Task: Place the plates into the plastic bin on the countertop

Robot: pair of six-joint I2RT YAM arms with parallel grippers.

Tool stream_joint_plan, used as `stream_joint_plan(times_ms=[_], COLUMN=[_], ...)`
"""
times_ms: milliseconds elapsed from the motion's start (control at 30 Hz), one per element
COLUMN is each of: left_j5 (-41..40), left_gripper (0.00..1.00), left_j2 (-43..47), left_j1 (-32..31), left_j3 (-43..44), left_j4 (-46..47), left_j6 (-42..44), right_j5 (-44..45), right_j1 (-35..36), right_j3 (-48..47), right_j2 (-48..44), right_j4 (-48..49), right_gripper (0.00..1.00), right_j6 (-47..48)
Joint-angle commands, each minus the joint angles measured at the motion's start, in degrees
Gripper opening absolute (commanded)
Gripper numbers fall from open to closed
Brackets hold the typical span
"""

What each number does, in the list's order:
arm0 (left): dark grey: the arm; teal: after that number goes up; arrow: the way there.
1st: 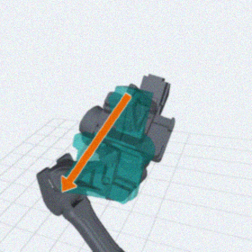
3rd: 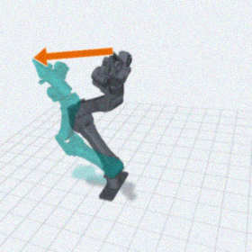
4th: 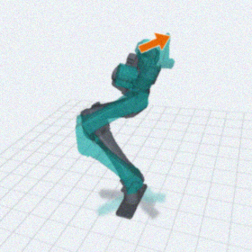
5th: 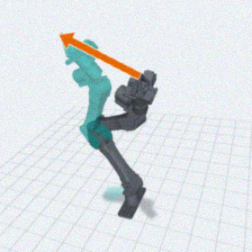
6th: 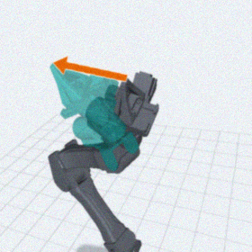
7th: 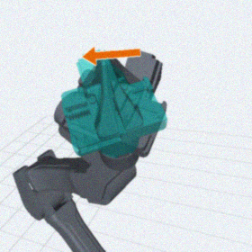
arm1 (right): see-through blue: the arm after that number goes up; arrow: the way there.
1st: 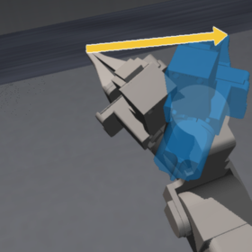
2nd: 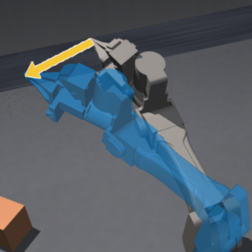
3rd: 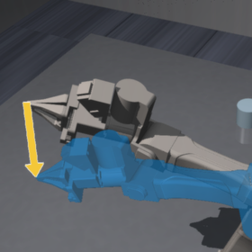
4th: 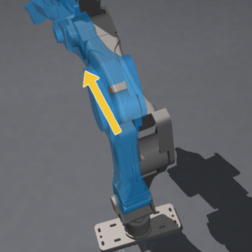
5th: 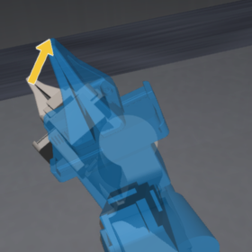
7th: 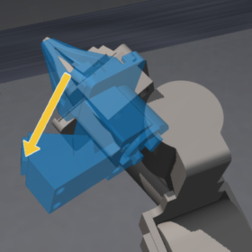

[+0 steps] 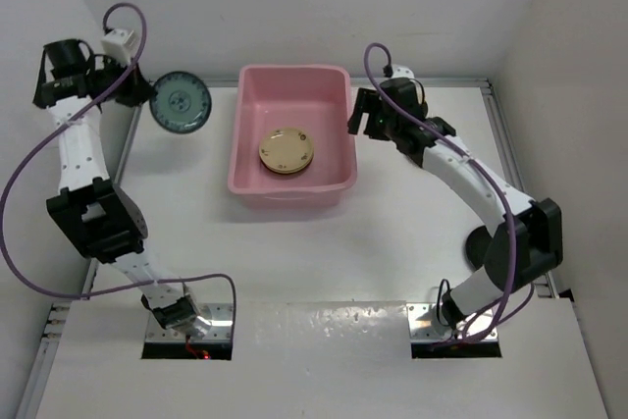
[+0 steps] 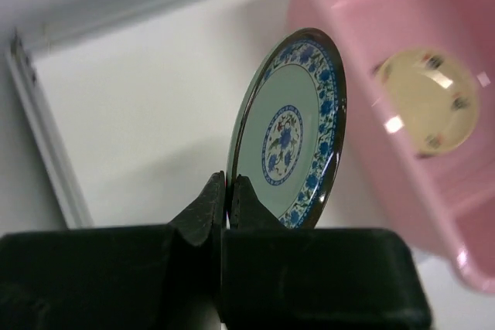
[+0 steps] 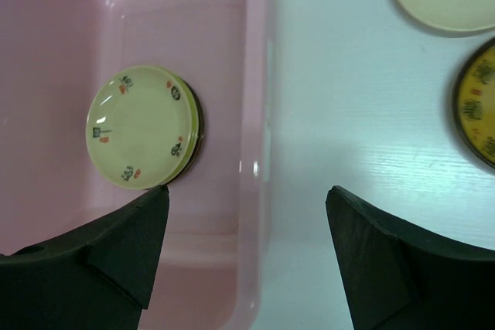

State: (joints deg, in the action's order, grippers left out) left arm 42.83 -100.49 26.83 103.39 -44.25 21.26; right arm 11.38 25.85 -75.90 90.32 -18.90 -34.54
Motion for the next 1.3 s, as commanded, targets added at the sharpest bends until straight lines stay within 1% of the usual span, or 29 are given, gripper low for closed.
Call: stream_joint_plan(times_ms=[0, 67, 100, 167, 200, 300, 433, 600, 667, 700, 733, 800, 833, 933, 1033, 1133, 1200, 1233, 1267], left_j5=[3.8, 2.8, 0.0, -3.0, -5.5, -8.8, -10.1, -10.1, -11.5, -12.3, -12.3, -13.5, -14.1, -15.0, -15.5, -16.1, -16.1, -16.1, -16.1], left_gripper=[0.0, 0.0, 0.0, 0.0, 0.0, 0.0, 0.0, 0.0, 0.1, 0.18, 0.38, 0.5, 0.58, 0.65, 0.67, 0.67, 0.67, 0.67, 0.67], left_j2=[2.1, 0.0, -0.8, -3.8, -4.7, -8.2, -11.9, -15.4, -16.2, -16.2, -16.2, -16.2, -16.2, -16.2, -16.2, -16.9, -16.9, -16.9, -17.5], left_j1=[-9.9, -14.6, -18.8, -22.3, -25.1, -28.4, -33.0, -35.2, -35.2, -35.7, -35.7, -36.2, -36.2, -36.8, -38.0, -38.0, -38.0, -38.0, -37.3], left_j3=[4.7, 4.7, 4.7, 4.7, 4.7, 4.7, 5.2, 5.2, 5.8, 5.8, 5.8, 5.8, 5.8, 7.3, 9.6, 13.4, 15.4, 16.0, 17.0], left_j4=[4.1, 4.6, 4.6, 4.6, 4.6, 5.3, 5.3, 5.8, 5.8, 5.8, 5.8, 5.8, 5.8, 5.8, 5.8, 5.8, 5.2, 5.2, 4.5], left_j6=[-8.9, -8.9, -8.9, -8.9, -8.9, -8.3, -7.8, -6.6, -6.1, -6.1, -5.1, -3.9, -3.2, -0.8, -0.1, -1.4, -2.0, -2.6, -2.6], right_j5=[0.8, 1.0, 1.2, 1.1, 1.3, 1.9, 1.7, -0.1, -1.0, -1.4, -1.5, -2.1, -2.2, -3.9, -5.6, -6.7, -6.9, -6.4, -5.5], right_j1=[-2.8, -3.5, -4.3, -4.7, -5.1, -5.5, -7.1, -9.0, -10.6, -11.0, -11.0, -12.0, -12.3, -15.2, -20.3, -25.6, -31.3, -32.6, -33.7], right_j3=[2.7, 4.2, 5.0, 5.7, 6.0, 6.2, 7.2, 7.8, 8.4, 8.4, 8.7, 9.6, 9.8, 11.6, 14.0, 16.3, 19.6, 21.6, 22.6], right_j2=[-4.8, -5.8, -7.1, -7.6, -8.3, -8.9, -9.3, -9.4, -9.4, -9.4, -9.6, -10.1, -10.4, -11.8, -12.6, -14.0, -16.9, -17.5, -20.1], right_j4=[1.4, 1.1, 0.9, 0.3, 0.0, -1.8, -2.3, -3.3, -3.6, -3.8, -4.0, -4.0, -4.1, -4.5, -4.4, -7.1, -9.3, -10.3, -13.9], right_gripper=[0.82, 0.82, 0.82, 0.82, 0.82, 0.82, 0.82, 0.82, 0.82, 0.82, 0.82, 0.82, 0.82, 0.83, 0.83, 0.83, 0.83, 0.84, 0.85], right_j6=[-1.3, -1.7, -1.5, -1.1, -1.0, -0.4, -0.6, -1.7, -2.1, -2.3, -2.6, -2.8, -3.4, -5.5, -7.3, -10.1, -12.6, -15.1, -16.2])
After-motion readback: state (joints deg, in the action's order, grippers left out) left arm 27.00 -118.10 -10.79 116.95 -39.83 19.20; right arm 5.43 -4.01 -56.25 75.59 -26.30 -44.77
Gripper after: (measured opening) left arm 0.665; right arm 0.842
